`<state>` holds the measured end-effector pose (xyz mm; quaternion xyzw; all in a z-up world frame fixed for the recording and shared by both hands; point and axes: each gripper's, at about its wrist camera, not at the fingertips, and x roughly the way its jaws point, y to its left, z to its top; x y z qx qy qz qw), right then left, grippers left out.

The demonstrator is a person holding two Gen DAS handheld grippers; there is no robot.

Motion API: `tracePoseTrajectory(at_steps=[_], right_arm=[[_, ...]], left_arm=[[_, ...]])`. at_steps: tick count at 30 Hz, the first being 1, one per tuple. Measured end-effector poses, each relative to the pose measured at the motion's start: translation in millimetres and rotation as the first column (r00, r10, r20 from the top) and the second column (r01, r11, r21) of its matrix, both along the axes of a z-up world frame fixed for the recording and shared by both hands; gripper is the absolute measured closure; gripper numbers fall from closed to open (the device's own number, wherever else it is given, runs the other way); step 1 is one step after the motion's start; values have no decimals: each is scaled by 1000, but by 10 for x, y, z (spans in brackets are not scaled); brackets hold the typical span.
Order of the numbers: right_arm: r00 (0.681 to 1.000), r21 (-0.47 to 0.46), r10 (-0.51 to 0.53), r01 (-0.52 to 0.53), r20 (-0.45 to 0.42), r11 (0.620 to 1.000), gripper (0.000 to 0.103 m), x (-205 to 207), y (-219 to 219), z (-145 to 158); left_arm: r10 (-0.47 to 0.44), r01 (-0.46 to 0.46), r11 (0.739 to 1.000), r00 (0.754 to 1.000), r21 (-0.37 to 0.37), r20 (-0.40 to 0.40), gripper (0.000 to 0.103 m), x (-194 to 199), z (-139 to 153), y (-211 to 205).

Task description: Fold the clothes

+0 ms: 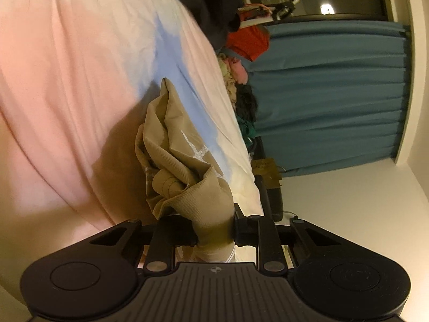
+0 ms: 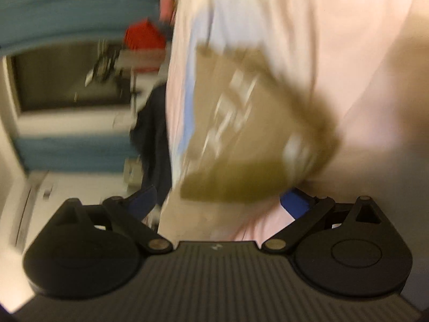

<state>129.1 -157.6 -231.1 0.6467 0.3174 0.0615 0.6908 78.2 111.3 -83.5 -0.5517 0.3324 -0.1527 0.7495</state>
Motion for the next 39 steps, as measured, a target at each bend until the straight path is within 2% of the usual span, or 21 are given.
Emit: tracePoseTrajectory(at_steps=[2,3,5,8,15,22,27,32,35,39], right_arm=[[1000,-52,-1,2,3,999,28,-6,13,50],[1000,-78,-2,2,5,997,31,-8,19,76],[1000,-129,-3,4,8,992,48,-14,32,126],[1000,-206,-5,7,13,979,65,-22,51,201],[998,-370,23,0,56,929,72,-125,79,444],[993,-457,40,13,107,889,75,-429,146,820],[987,-486,51,30,153,874,75,-627,108,1148],[980,-501,57,48,193,864,75,-776,0,1445],[981,-469,35,61,193,881,75,-732,-217,1509],[984,-416,-13,87,178,905,75,-583,-599,1535]], left_arm=[[5,-5,1000,1000,-6,-16,79,3,-30,11],[8,-8,1000,1000,-8,-23,79,3,-44,17],[12,-12,1000,999,-3,-40,79,-4,-62,30],[22,-23,1000,998,-8,-67,79,-21,-100,69],[35,-36,999,997,-14,-75,80,-121,-76,162],[-4,1,999,998,-44,-67,80,-335,103,241],[-38,34,996,998,-84,-48,80,-463,335,236],[-104,101,993,994,-62,-41,80,-437,604,111],[-140,139,989,989,-41,-43,80,-273,787,-62],[-186,188,982,980,25,-70,80,140,996,-510]])
